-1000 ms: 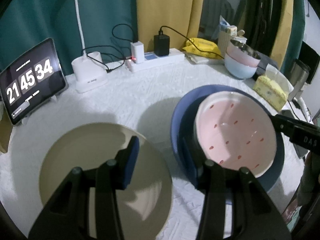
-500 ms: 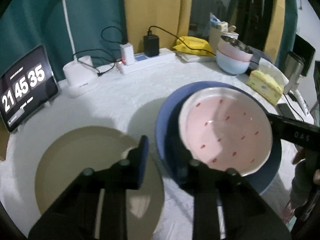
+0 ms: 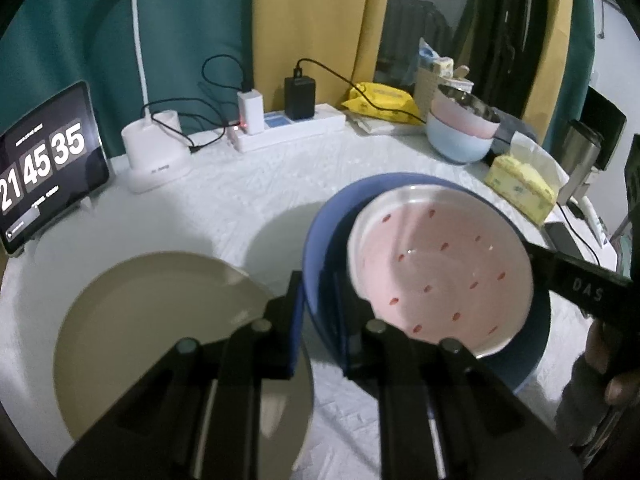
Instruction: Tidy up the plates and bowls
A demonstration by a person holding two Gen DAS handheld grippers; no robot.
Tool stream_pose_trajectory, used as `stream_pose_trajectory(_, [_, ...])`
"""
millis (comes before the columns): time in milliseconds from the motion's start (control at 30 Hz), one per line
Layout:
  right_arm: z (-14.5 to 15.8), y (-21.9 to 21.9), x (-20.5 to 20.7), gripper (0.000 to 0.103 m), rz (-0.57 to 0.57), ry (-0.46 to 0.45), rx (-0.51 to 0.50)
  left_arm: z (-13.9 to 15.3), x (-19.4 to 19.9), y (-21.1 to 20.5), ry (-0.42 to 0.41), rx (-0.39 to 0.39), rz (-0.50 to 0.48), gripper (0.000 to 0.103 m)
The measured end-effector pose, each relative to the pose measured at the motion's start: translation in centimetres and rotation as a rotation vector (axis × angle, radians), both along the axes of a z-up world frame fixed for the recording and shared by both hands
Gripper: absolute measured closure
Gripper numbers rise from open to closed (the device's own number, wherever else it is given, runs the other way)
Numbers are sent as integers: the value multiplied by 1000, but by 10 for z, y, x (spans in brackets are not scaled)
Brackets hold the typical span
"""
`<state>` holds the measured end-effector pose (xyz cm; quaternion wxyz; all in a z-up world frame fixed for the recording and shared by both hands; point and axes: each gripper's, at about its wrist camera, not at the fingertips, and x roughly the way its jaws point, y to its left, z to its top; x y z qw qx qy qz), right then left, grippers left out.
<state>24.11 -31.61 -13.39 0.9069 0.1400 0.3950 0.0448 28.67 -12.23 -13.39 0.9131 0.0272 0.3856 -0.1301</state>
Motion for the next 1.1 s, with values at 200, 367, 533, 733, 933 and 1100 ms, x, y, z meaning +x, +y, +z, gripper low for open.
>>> stream_pose_trajectory(200, [-1, -3, -2, 93, -25, 11, 24, 4, -4, -2, -13, -10, -4, 90])
stream_pose_trajectory(367, [0, -3, -5, 93, -36, 14, 20, 5, -4, -3, -13, -15, -11, 90])
stream_pose_trajectory(533, [4, -4, -8, 93, -49, 7, 12, 7, -7, -6, -15, -15, -21, 90])
stream_pose_trajectory(733, [13, -6, -12, 93, -55, -11, 6, 15, -10, -7, -29, -25, -28, 90])
stream_pose_trajectory(933, [22, -4, -15, 93, -54, -28, -2, 23, -14, -4, -44, -32, -28, 90])
stream_pose_trajectory(1100, [30, 2, -17, 93, -45, -42, -9, 30, -17, 1, -55, -38, -20, 90])
